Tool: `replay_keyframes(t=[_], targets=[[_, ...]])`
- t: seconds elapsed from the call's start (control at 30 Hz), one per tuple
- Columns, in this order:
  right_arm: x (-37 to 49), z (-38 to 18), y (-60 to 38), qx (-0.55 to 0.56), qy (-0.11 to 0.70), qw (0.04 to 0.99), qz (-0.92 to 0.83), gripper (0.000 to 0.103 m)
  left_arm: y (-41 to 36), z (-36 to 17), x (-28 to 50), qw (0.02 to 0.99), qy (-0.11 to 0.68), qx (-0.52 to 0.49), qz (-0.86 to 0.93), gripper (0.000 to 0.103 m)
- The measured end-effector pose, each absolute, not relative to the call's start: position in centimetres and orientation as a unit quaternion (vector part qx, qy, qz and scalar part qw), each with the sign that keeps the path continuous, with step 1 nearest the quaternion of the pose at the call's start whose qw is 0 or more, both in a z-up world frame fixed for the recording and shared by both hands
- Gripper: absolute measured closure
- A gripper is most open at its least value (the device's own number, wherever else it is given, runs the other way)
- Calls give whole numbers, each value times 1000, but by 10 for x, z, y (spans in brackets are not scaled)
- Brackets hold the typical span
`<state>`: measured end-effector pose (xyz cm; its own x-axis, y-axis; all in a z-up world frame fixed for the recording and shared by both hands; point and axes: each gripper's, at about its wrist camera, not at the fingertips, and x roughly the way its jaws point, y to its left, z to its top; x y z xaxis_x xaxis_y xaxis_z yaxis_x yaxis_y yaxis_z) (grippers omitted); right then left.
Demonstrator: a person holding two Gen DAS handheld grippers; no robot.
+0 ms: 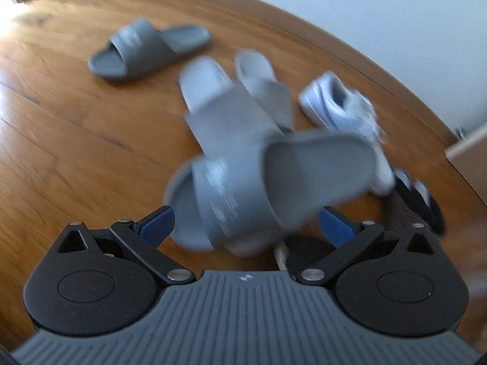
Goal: Organize scattered shoes
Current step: 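Grasp the grey 'NaCl' slide sandal with the left tool while the right tool reaches toward another grey slide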
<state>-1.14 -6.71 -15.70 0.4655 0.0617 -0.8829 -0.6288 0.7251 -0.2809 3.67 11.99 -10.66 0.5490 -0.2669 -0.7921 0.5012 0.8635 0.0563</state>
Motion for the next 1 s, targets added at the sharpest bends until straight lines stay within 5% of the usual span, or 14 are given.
replay_keyframes(t=[0.17,0.47,0.73,1.0], targets=[[-32,-113,-136,-292,489,804,173,1,12,-145,49,834,427,167,-307,1],[-29,-144,-204,-167,547,816,90,1,-71,-225,82,816,474,164,-287,0],[-31,-165,-214,-142,583,795,91,1,-44,-228,87,817,472,102,-316,8],[-17,-145,-183,-155,546,814,123,1,72,-156,50,836,480,17,-265,10]])
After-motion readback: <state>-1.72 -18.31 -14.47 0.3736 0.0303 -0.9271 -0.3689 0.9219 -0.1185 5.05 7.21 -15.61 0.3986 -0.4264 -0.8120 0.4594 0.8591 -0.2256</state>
